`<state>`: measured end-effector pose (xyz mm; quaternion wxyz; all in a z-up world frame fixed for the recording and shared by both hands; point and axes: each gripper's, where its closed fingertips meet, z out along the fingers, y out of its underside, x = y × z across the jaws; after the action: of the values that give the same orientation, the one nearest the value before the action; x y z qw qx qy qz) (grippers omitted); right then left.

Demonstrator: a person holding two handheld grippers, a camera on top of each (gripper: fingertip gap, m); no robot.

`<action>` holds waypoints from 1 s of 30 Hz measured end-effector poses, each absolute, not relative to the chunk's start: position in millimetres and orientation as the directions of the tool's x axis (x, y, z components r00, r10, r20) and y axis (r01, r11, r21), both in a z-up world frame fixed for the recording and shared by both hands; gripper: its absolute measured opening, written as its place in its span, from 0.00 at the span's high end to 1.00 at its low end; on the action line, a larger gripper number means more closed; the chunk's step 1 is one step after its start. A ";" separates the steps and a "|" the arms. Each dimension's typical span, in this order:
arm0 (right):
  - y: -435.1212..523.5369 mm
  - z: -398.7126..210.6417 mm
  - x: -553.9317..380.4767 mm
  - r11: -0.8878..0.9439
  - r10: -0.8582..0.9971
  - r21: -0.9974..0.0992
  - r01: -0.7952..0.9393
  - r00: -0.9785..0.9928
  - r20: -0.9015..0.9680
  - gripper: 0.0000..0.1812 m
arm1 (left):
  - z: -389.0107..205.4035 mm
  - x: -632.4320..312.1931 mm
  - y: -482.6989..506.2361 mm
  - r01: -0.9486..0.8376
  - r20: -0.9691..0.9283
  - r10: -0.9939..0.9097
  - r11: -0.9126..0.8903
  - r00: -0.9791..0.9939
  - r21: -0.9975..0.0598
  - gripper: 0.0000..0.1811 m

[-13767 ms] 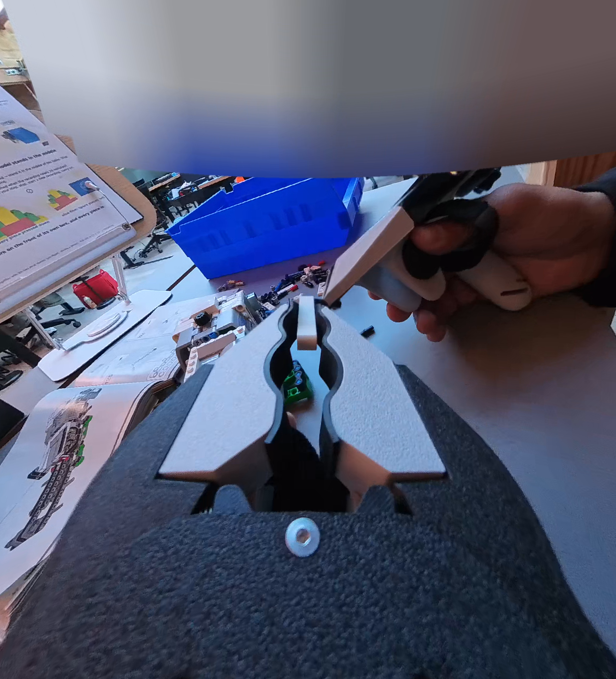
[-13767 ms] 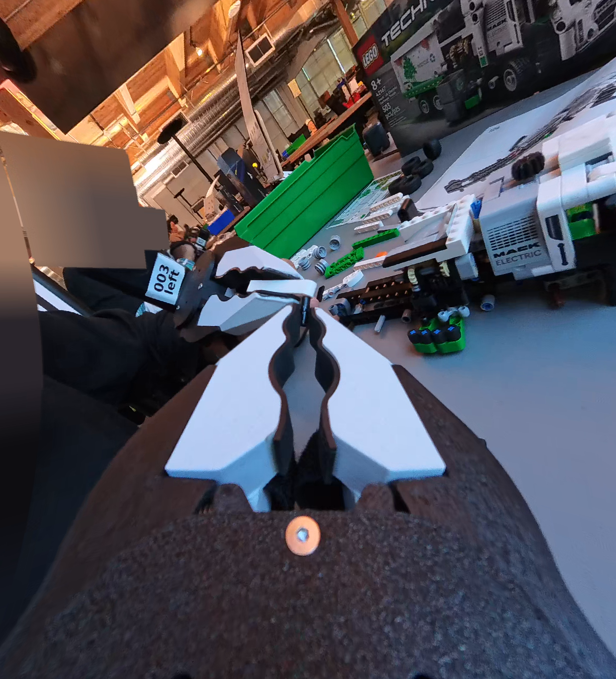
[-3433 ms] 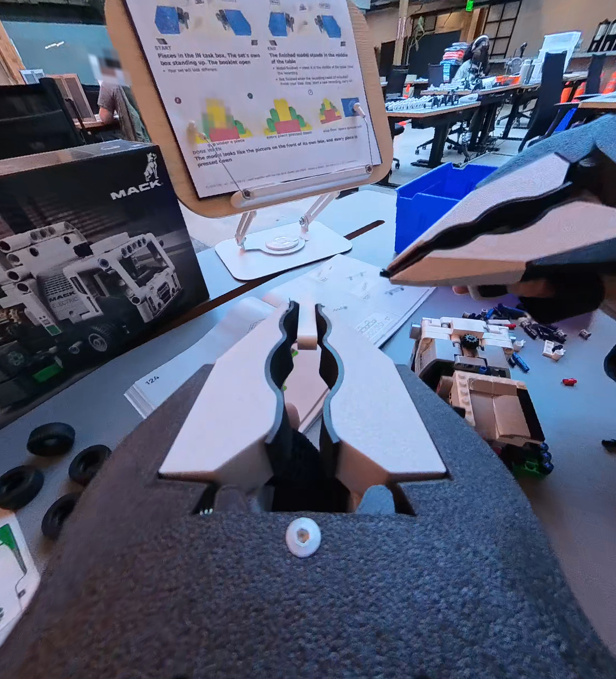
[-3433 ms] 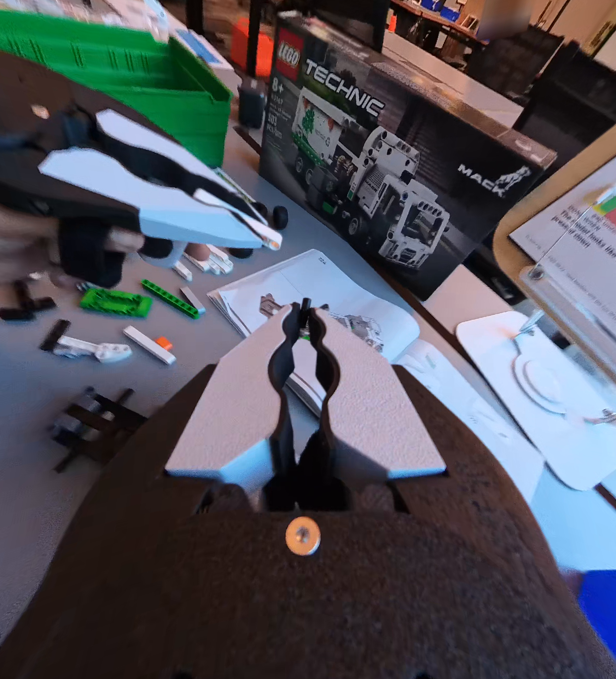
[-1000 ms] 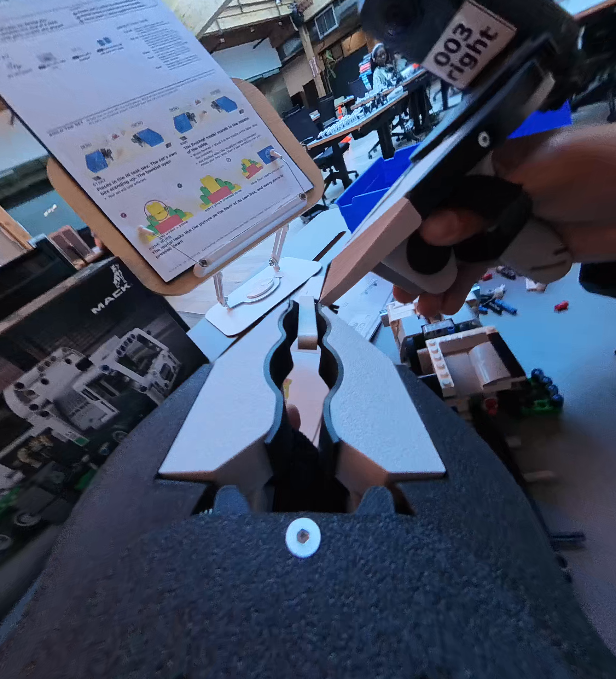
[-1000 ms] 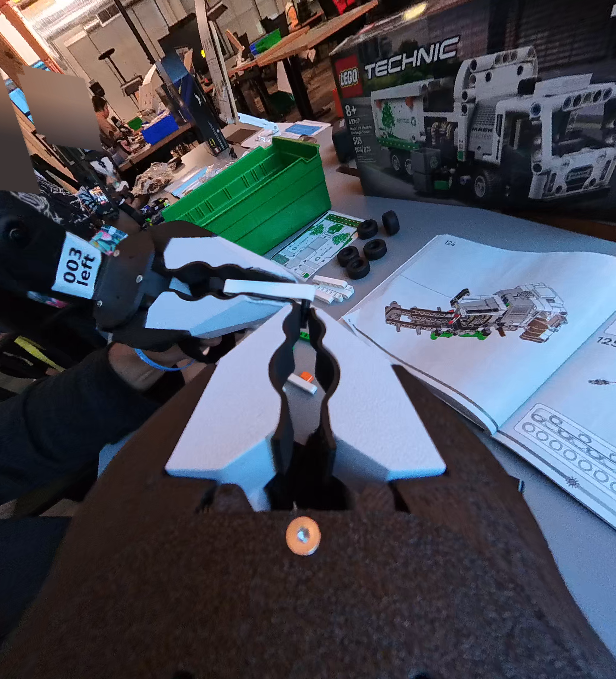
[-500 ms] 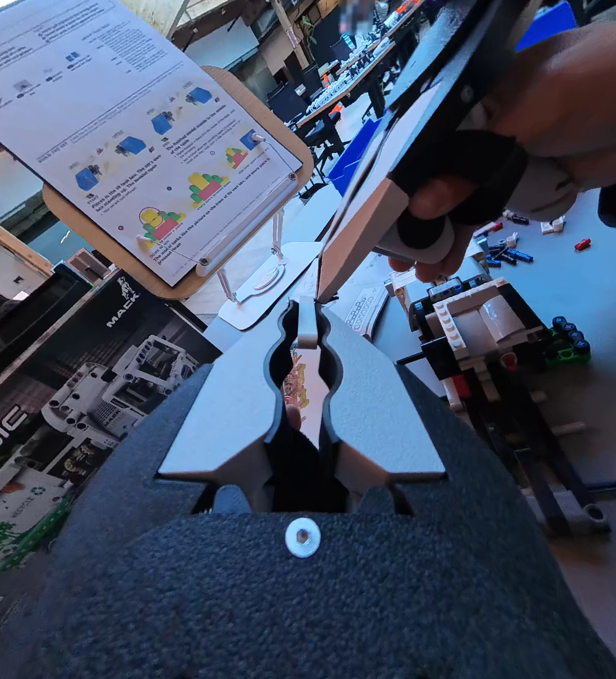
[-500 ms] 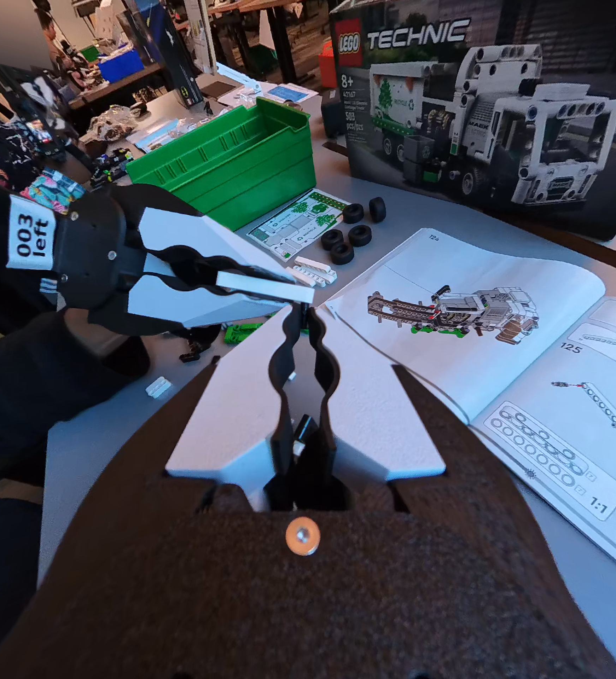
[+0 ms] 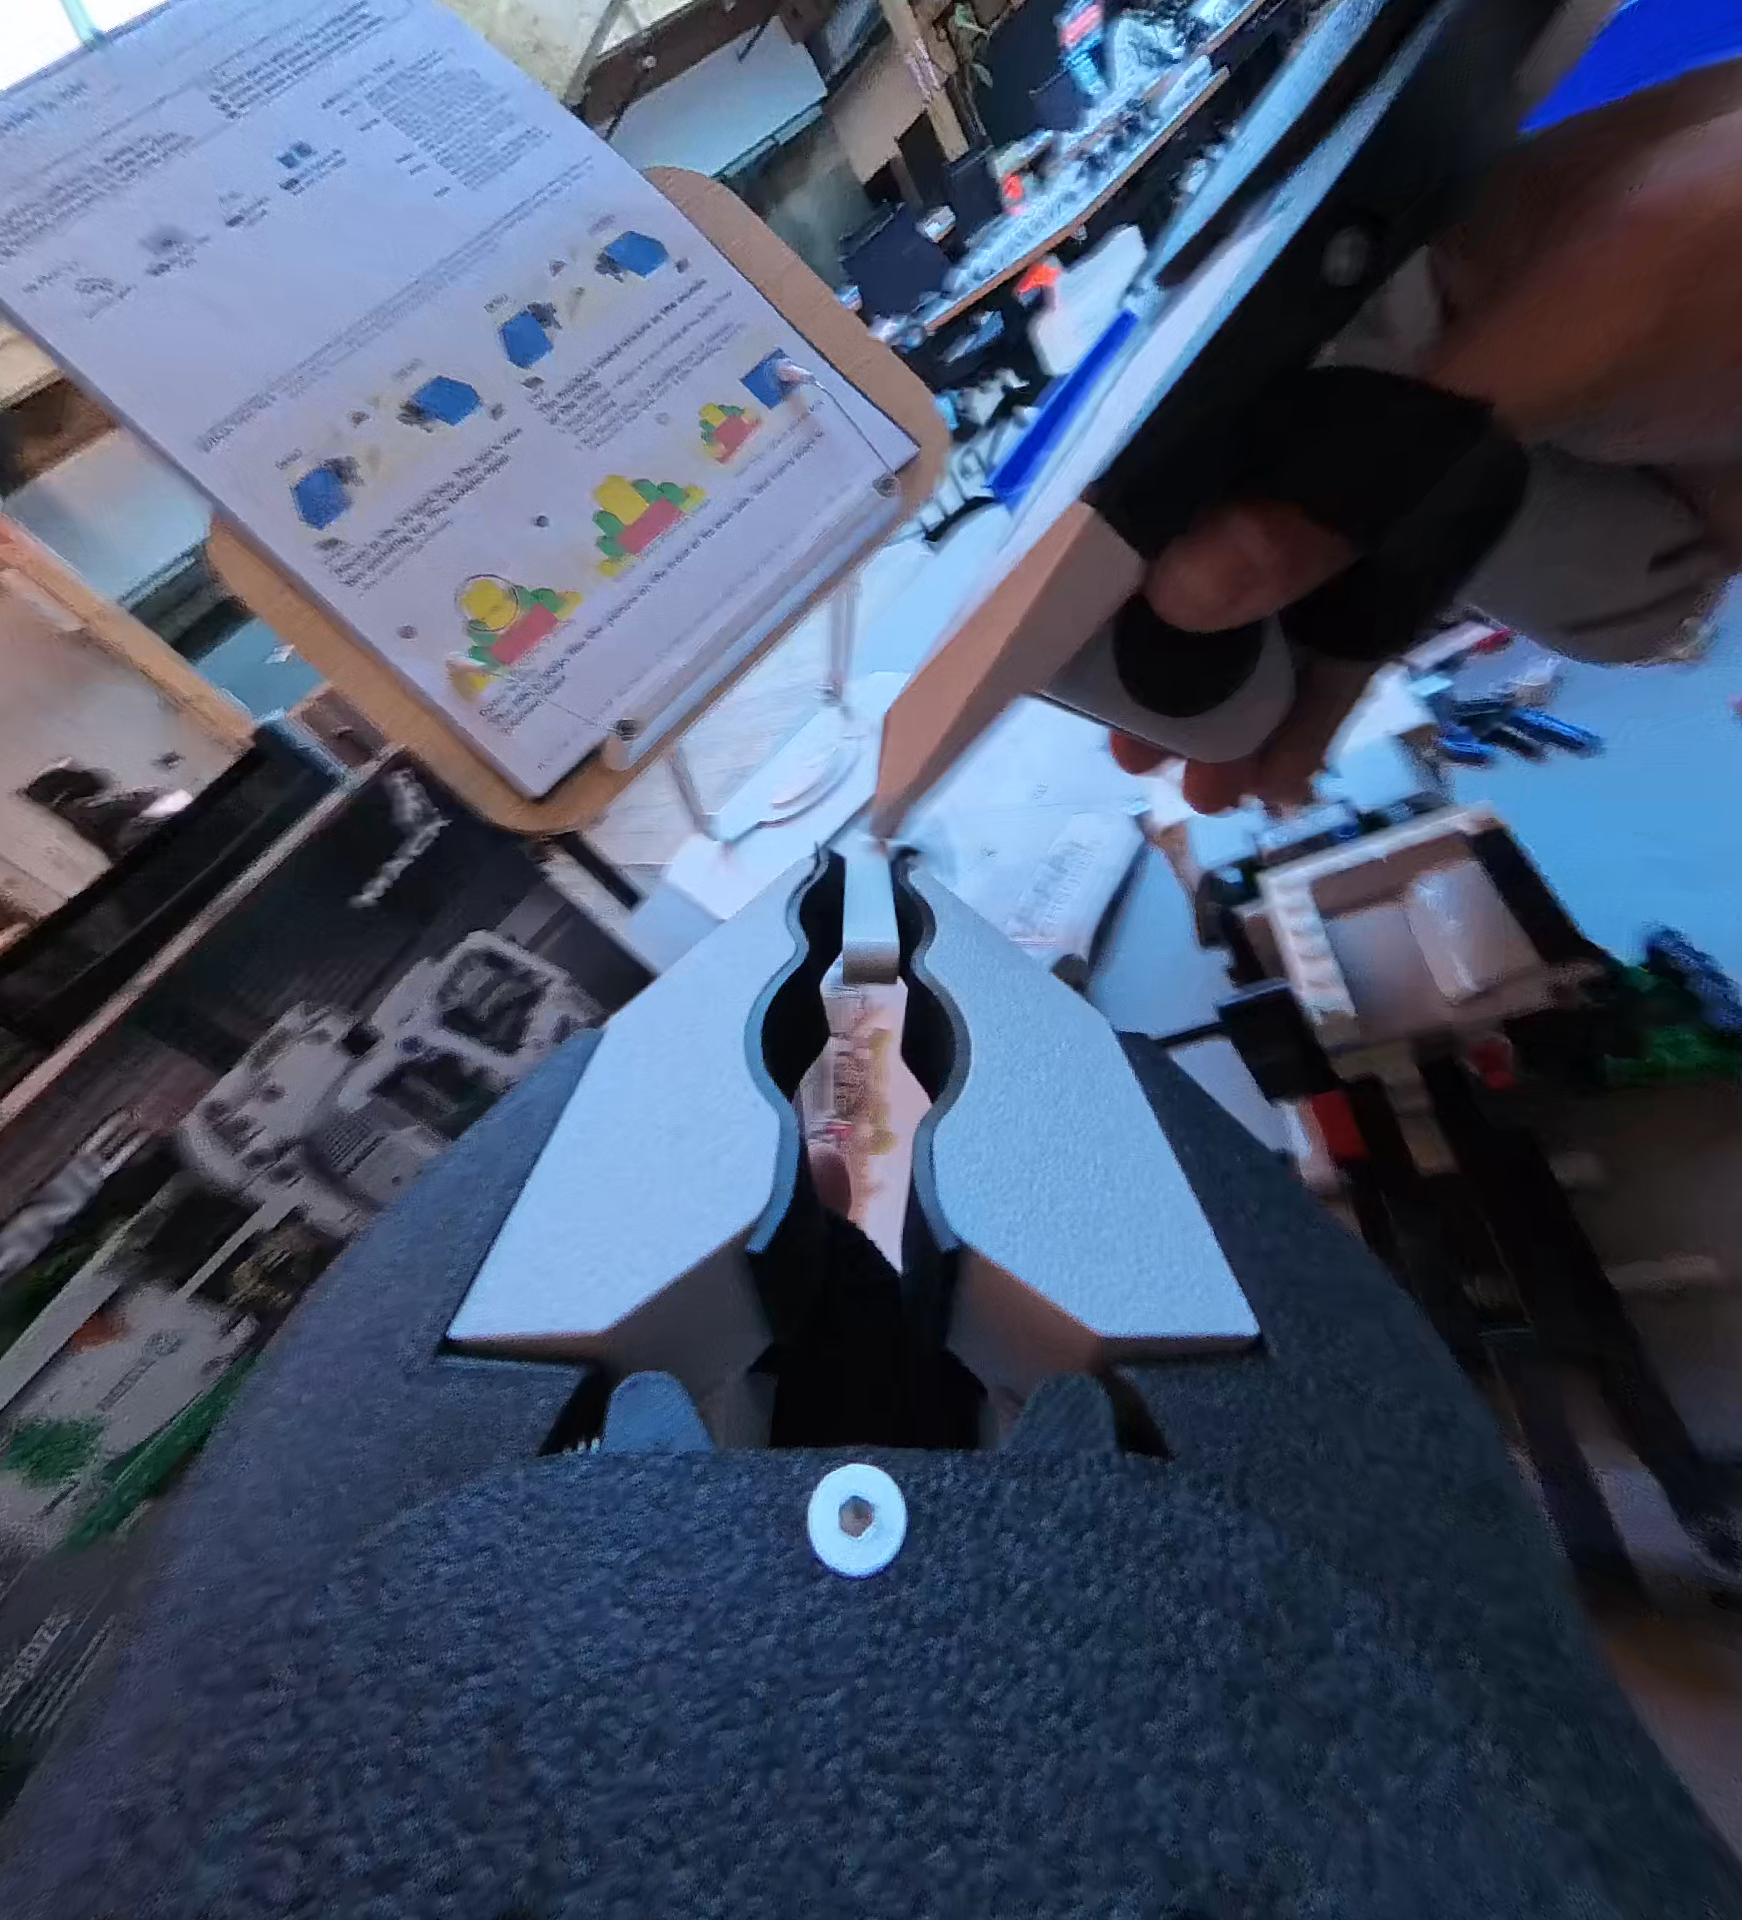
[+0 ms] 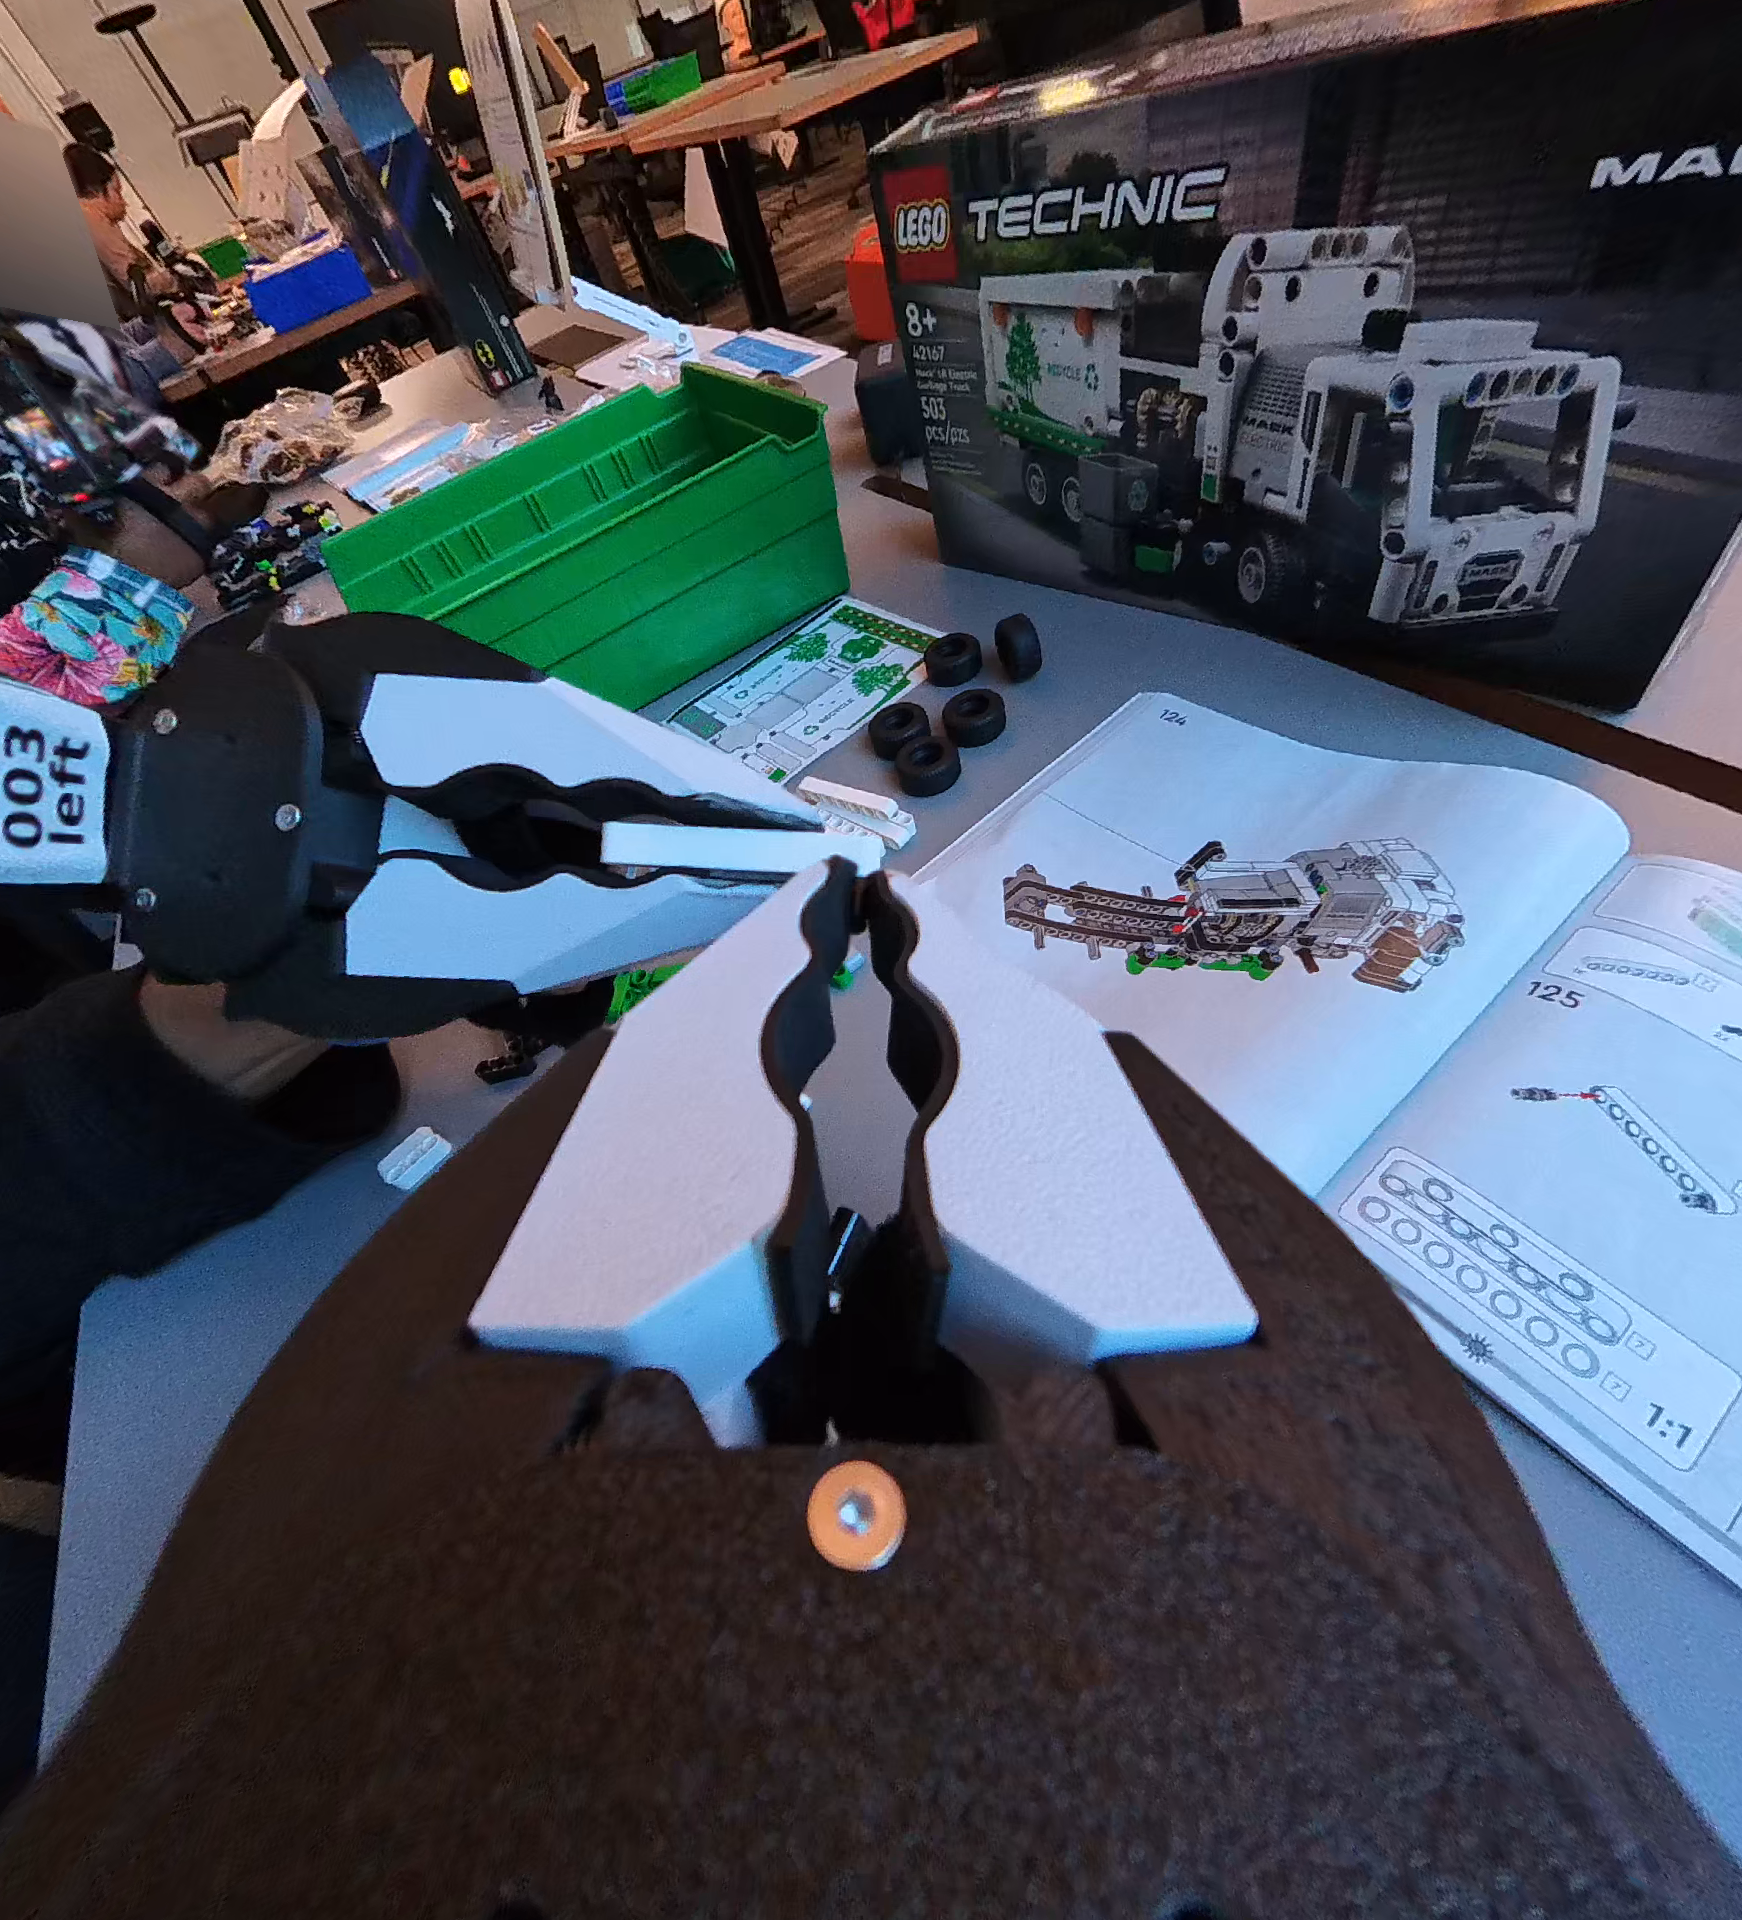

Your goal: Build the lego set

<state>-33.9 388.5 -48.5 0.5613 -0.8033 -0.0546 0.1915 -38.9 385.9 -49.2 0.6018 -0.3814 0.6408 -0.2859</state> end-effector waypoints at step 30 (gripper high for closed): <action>207.1 -22.8 -151.4 -0.268 0.594 -0.956 0.121 0.802 -0.065 0.88 | -30.8 -50.0 415.5 -0.077 -0.359 -0.911 0.350 0.202 -0.934 0.96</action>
<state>-151.4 207.1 -22.8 0.5585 -0.7674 -0.2328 0.2119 -50.0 415.5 -30.8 0.6230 -0.4612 0.5357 -0.3350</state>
